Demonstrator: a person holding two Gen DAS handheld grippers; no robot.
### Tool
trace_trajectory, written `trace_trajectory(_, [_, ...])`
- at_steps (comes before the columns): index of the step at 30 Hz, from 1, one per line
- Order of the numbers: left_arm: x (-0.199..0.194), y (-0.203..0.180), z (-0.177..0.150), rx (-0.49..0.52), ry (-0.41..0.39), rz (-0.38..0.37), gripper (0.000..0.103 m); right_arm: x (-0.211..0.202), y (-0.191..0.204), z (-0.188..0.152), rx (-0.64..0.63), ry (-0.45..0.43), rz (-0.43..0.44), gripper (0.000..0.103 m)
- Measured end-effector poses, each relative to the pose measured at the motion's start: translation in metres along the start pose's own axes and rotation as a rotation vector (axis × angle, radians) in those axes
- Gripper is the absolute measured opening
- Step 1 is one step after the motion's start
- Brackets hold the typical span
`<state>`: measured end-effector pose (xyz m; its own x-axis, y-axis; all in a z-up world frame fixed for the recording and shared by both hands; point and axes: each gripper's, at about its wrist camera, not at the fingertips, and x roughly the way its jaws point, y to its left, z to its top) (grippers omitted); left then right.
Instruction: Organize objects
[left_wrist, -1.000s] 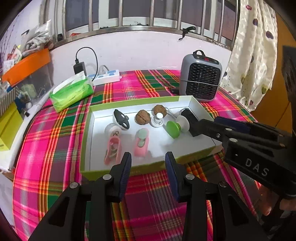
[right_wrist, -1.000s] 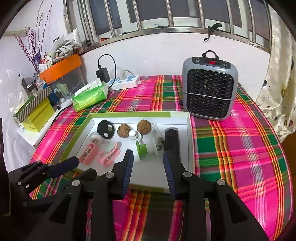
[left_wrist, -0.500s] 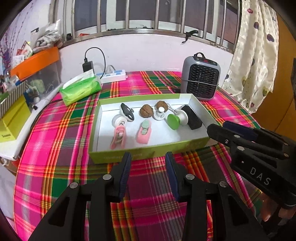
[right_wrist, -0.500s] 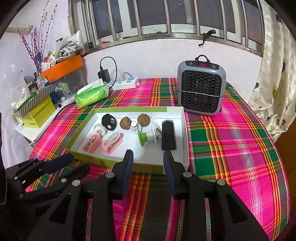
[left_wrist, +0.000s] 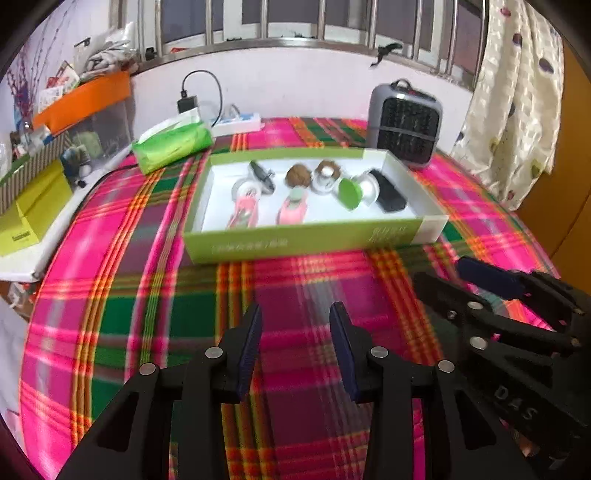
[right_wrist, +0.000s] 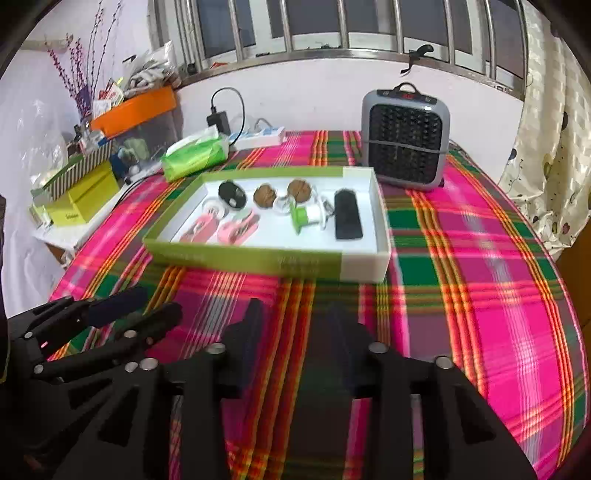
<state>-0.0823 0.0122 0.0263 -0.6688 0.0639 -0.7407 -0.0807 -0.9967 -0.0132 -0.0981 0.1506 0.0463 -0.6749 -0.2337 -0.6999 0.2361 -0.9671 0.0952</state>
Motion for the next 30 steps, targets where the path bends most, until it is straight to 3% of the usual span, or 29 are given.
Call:
trace_trajectory(19, [0.007, 0.005, -0.024, -0.029, 0.04, 0.05, 0.036, 0.006, -0.012, -0.031, 0.034, 0.098, -0.075, 0.052])
trace_trajectory(30, [0.008, 0.003, -0.023, -0.028, 0.041, 0.059, 0.037, 0.008, -0.006, -0.031, -0.001, 0.11, -0.082, 0.063])
